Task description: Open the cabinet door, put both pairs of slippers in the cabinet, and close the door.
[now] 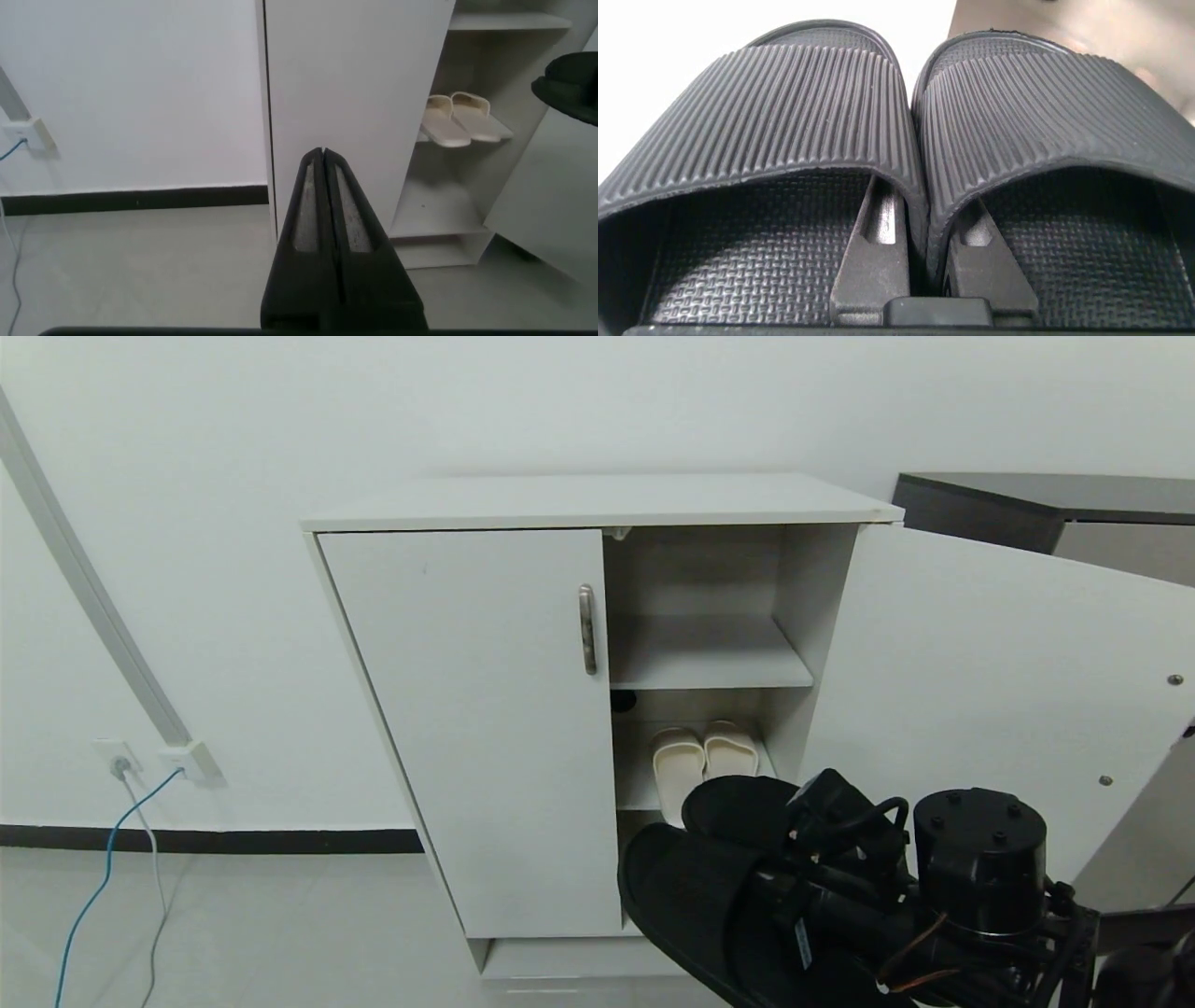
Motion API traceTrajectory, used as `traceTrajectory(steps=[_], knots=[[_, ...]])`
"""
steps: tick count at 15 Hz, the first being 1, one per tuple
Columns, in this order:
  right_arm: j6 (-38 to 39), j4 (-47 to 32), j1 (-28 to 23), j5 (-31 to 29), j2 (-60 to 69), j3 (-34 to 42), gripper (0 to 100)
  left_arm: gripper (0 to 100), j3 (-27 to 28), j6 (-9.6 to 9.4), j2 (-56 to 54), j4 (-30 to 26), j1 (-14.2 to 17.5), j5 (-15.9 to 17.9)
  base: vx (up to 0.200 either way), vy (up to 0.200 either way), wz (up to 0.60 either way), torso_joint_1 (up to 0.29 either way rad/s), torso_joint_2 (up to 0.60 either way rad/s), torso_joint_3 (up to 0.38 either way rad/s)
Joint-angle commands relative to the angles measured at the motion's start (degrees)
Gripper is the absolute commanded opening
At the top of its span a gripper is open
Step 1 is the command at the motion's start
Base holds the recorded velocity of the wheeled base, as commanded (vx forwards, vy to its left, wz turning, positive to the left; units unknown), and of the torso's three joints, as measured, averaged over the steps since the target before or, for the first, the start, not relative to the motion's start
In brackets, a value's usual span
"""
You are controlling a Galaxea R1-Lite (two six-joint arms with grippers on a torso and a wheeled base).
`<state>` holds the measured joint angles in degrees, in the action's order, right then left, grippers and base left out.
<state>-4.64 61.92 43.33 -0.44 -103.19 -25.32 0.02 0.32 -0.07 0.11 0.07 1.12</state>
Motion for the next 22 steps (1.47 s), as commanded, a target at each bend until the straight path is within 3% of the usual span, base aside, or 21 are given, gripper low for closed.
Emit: traceTrajectory(steps=[1, 14, 19, 20, 22], knots=[[0.0, 0.0, 0.2, 0.0, -0.1, 0.0, 0, 0, 0.1, 0.03, 0.1, 0.1, 0.0, 0.0, 0.0, 0.0, 0.0, -0.002, 0.29, 0.251], [0.0, 2.4, 0.3, -0.1, -0.3, 0.7, 0, 0, 0.0, -0.05, 0.1, 0.1, 0.0, 0.0, 0.0, 0.0, 0.0, 0.0, 0.0, 0.0], [0.0, 2.3, 0.4, -0.5, -1.4, 0.3, 0, 0, 0.0, -0.05, 0.1, 0.1, 0.0, 0.0, 0.0, -0.08, 0.0, -0.007, 0.05, 0.058], [0.0, 2.4, 0.8, -2.0, -2.3, -0.7, 0, 0, 0.1, -0.05, 0.1, 0.1, 0.0, 0.0, 0.0, 0.0, 0.0, -0.002, 0.07, 0.071], [0.5, 2.3, 3.0, -11.2, -5.1, -3.9, 0, 0, 0.0, -0.05, 0.1, 0.1, 0.0, 0.0, 0.0, 0.0, 0.0, 0.0, 0.0, 0.0]])
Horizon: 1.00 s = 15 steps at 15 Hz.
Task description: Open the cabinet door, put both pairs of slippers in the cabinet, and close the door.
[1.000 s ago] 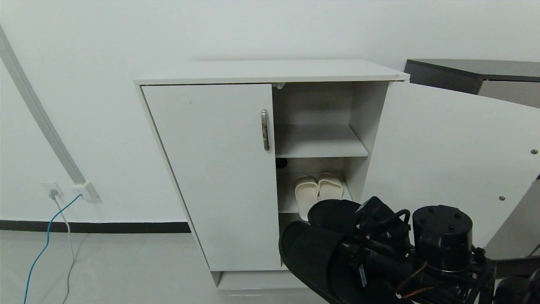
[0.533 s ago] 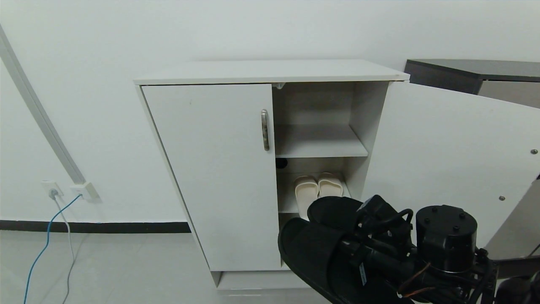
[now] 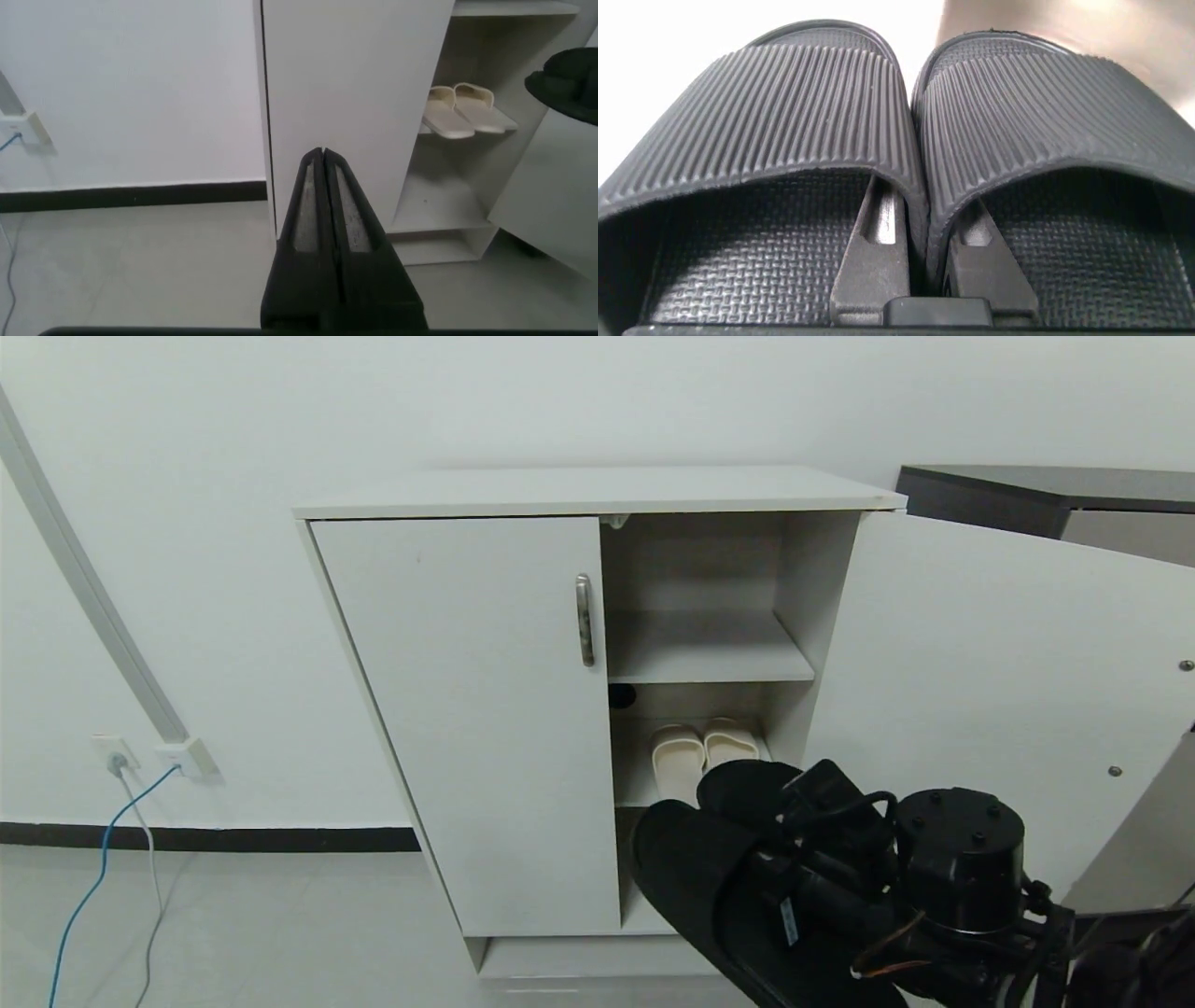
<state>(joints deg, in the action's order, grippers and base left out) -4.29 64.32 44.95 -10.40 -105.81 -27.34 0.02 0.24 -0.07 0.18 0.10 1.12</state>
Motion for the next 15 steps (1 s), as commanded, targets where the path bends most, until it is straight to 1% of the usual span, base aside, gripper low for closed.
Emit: traceTrajectory(steps=[1, 3, 5, 6, 7, 8, 9, 11, 12, 13, 15], knots=[[0.3, -0.2, 2.3, -4.3, -3.3, -3.2, 0, 0, 0.0, 0.02, 0.1, 0.0, 0.0, 0.0, 0.0, 0.0, 0.0, 0.0, 0.0, 0.0], [0.9, -1.5, 5.1, -12.4, -6.2, -7.5, 0, 0, 0.0, 0.02, 0.1, 0.0, 0.0, 0.0, 0.0, 0.0, 0.0, 0.0, 0.0, 0.0], [4.4, -3.6, 7.6, -21.4, -9.2, -12.4, 0, 0, 0.0, 0.02, 0.1, 0.0, 0.0, 0.0, 0.0, 0.0, 0.0, 0.0, 0.0, 0.0], [5.5, -4.8, 8.1, -23.5, -10.1, -14.4, 0, 0, 0.0, 0.02, 0.1, 0.0, 0.0, 0.0, 0.0, 0.0, 0.0, 0.0, 0.0, 0.0], [7.1, -7.8, 8.4, -26.8, -10.9, -17.8, 0, 0, 0.0, 0.02, 0.1, 0.0, 0.0, 0.0, 0.0, 0.0, 0.0, 0.0, 0.0, 0.0], [7.9, -9.8, 8.6, -27.5, -11.0, -19.3, 0, 0, 0.0, 0.02, 0.1, 0.0, 0.0, 0.0, 0.0, 0.0, 0.0, 0.0, 0.0, 0.0], [10.9, -15.7, 8.8, -28.1, -11.0, -22.8, 0, 0, 0.1, 0.02, 0.1, 0.0, 0.0, 0.0, 0.0, 0.0, 0.0, 0.0, 0.0, 0.0], [17.3, -27.4, 8.8, -33.7, -11.5, -29.9, 0, 0, 0.1, 0.02, 0.1, 0.0, 0.0, 0.0, 0.0, 0.0, 0.0, 0.0, 0.0, 0.0], [18.6, -29.7, 8.8, -35.2, -11.8, -31.6, 0, 0, 0.0, -0.07, 0.1, 0.0, 0.0, 0.0, 0.0, 0.0, 0.0, 0.0, 0.0, 0.0], [20.0, -32.9, 8.8, -37.9, -12.0, -35.4, 0, 0, 0.1, -0.07, 0.1, 0.0, 0.0, 0.0, 0.0, 0.0, 0.0, 0.0, 0.0, 0.0], [19.8, -35.0, 8.7, -40.1, -11.2, -38.8, 0, 0, 0.0, -0.07, 0.1, 0.0, 0.0, 0.1, 0.0, 0.0, 0.0, 0.0, 0.0, 0.0]])
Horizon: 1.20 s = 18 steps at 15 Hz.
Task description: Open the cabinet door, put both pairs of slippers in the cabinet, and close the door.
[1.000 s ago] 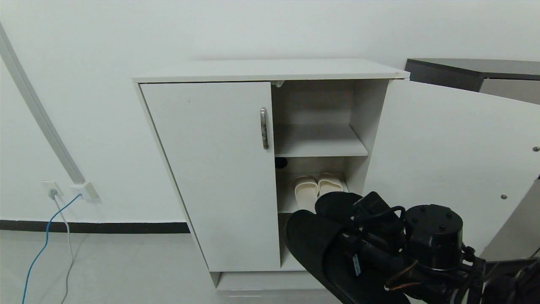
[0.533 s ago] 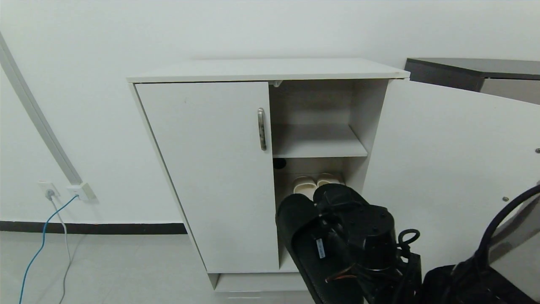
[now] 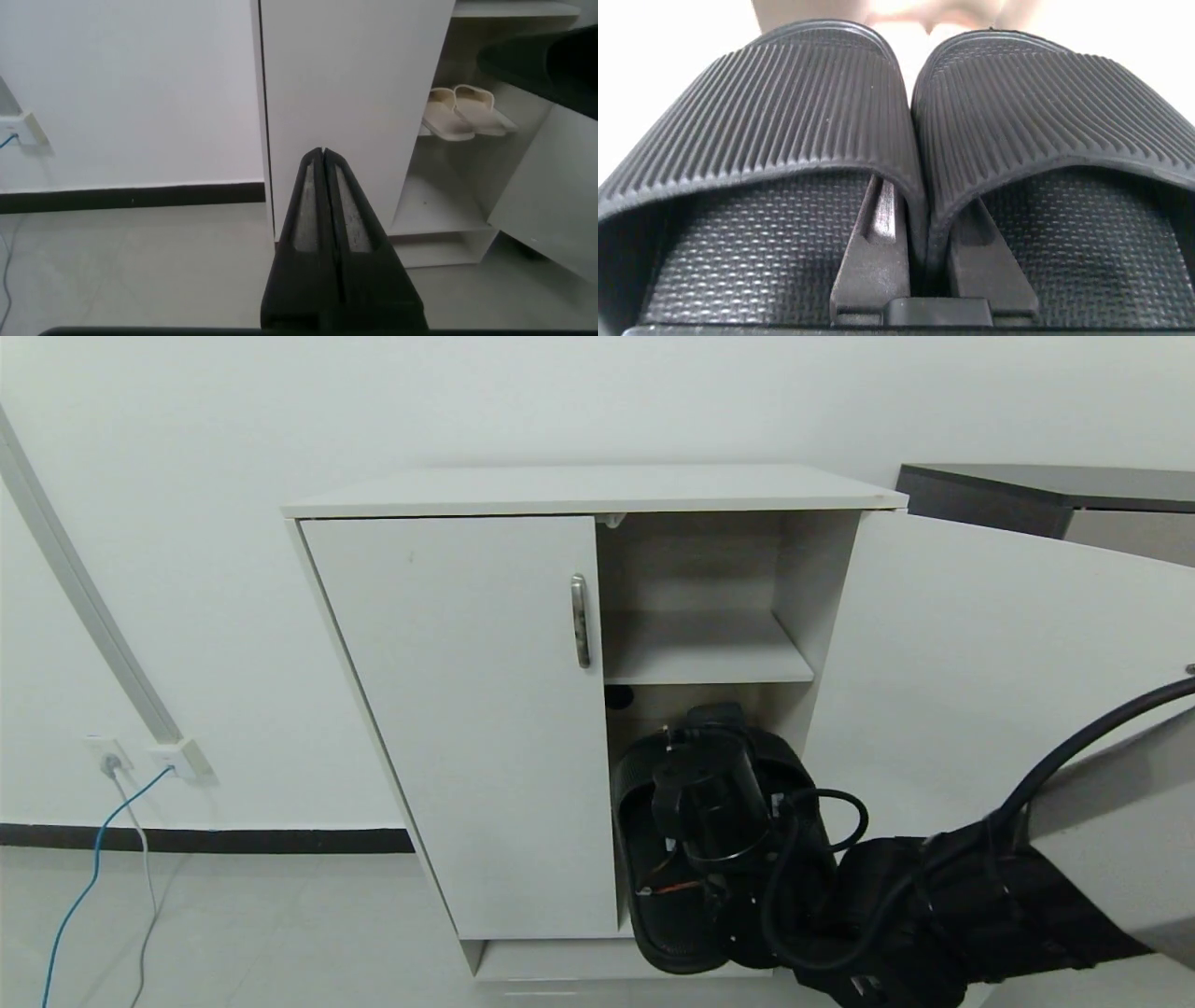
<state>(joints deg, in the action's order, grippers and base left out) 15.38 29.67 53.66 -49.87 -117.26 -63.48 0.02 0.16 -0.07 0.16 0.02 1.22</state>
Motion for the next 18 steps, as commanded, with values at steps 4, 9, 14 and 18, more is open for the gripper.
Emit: traceTrajectory(steps=[4, 9, 14, 18], knots=[[0.0, -5.9, -1.0, -0.9, 2.2, -7.2, 0, 0, 0.1, 0.02, 0.1, 0.0, 0.1, 0.0, 0.0, 0.0, 0.0, 0.0, 0.0, 0.0], [-1.6, -6.4, -4.7, 2.5, 4.7, -8.5, 0, 0, 0.0, -0.07, 0.1, 0.0, 0.1, 0.0, 0.0, 0.0, 0.0, 0.0, 0.0, 0.0], [-1.6, -6.6, -5.9, 4.4, 4.4, -9.2, 0, 0, 0.0, -0.16, 0.1, 0.0, 0.1, 0.0, 0.08, 0.0, 0.0, 0.001, 0.0, 0.001], [-1.6, -6.6, -5.9, 4.9, 4.2, -9.2, 0, 0, 0.1, -0.07, 0.1, 0.0, 0.1, 0.0, 0.2, 0.0, 0.0, -0.001, 0.0, 0.012]])
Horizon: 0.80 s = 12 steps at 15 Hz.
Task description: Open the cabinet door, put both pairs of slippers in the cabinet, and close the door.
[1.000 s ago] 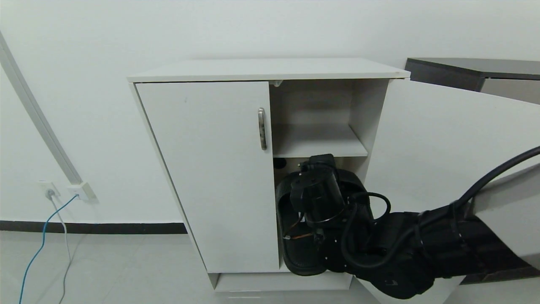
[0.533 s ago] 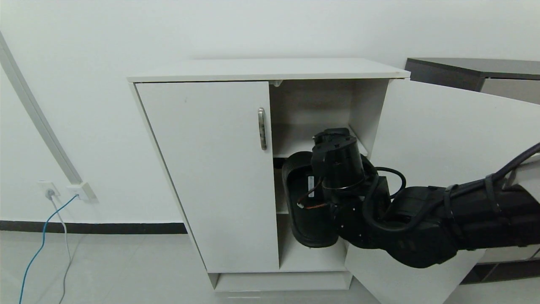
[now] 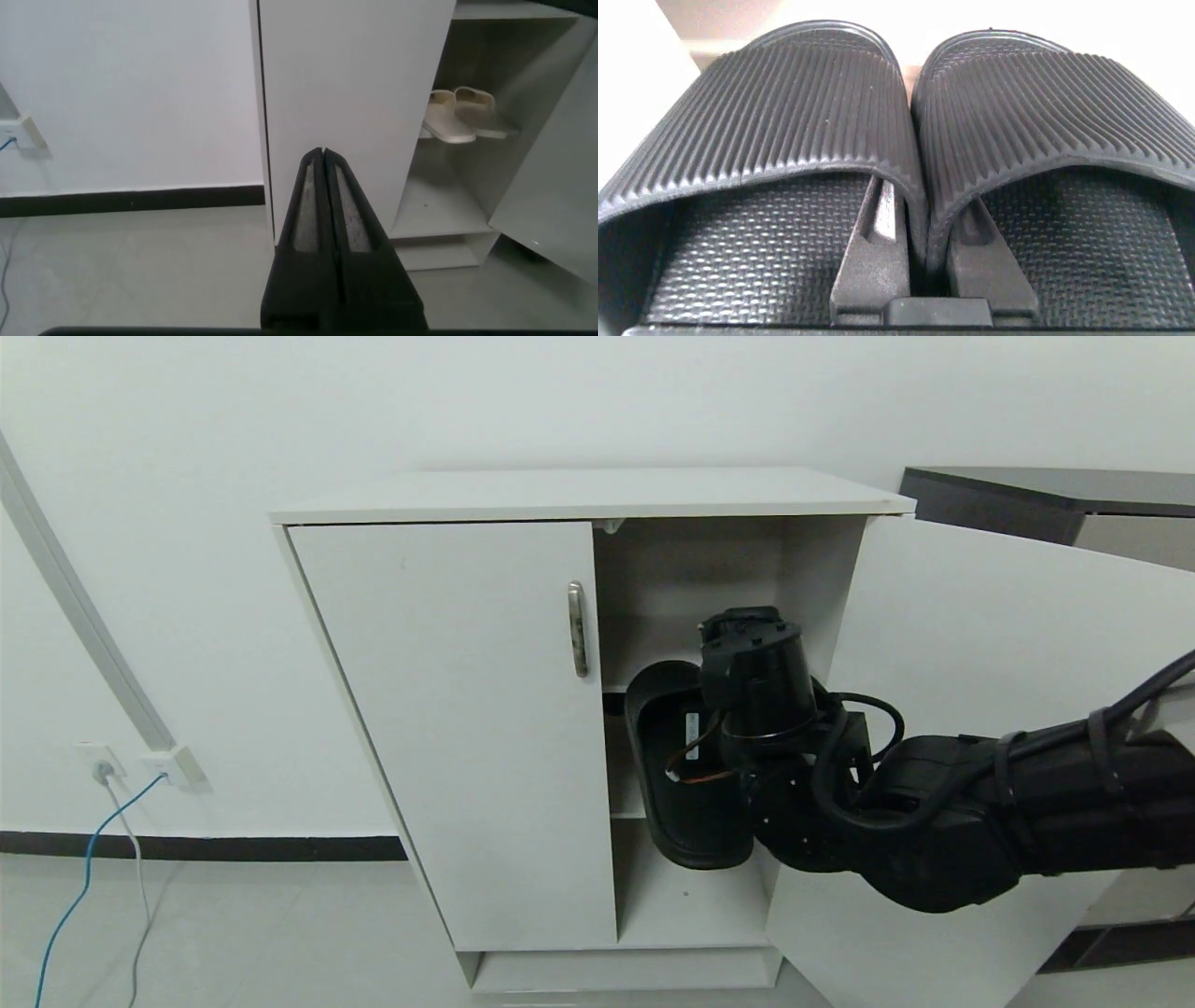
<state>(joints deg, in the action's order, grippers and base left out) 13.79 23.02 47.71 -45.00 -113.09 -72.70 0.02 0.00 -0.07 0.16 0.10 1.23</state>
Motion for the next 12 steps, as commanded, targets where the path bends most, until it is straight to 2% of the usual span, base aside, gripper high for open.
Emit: traceTrajectory(steps=[1, 4, 10, 12], knots=[[0.0, 0.0, -0.2, 0.0, 0.1, 0.1, 0, 0, 0.0, 0.0, 0.1, 0.0, 0.0, 0.0, 0.2, 0.0, 0.0, 0.002, 0.0, -0.007], [0.0, 0.0, -0.3, 0.0, 0.1, 0.2, 0, 0, 0.0, 0.09, 0.1, 0.0, 0.0, 0.0, 0.2, 0.0, 0.0, 0.005, 0.01, 0.004], [0.0, 0.0, -1.3, 0.9, -1.5, -1.6, 0, 0, 0.0, 0.09, 0.1, 0.0, 0.0, 0.0, 0.0, 0.0, 0.0, 0.0, 0.0, 0.0], [-0.1, -0.1, -2.5, 3.9, -2.7, -3.6, 0, 0, 0.0, 0.09, 0.1, 0.0, 0.0, 0.0, 0.0, 0.0, 0.0, 0.0, 0.0, 0.0]])
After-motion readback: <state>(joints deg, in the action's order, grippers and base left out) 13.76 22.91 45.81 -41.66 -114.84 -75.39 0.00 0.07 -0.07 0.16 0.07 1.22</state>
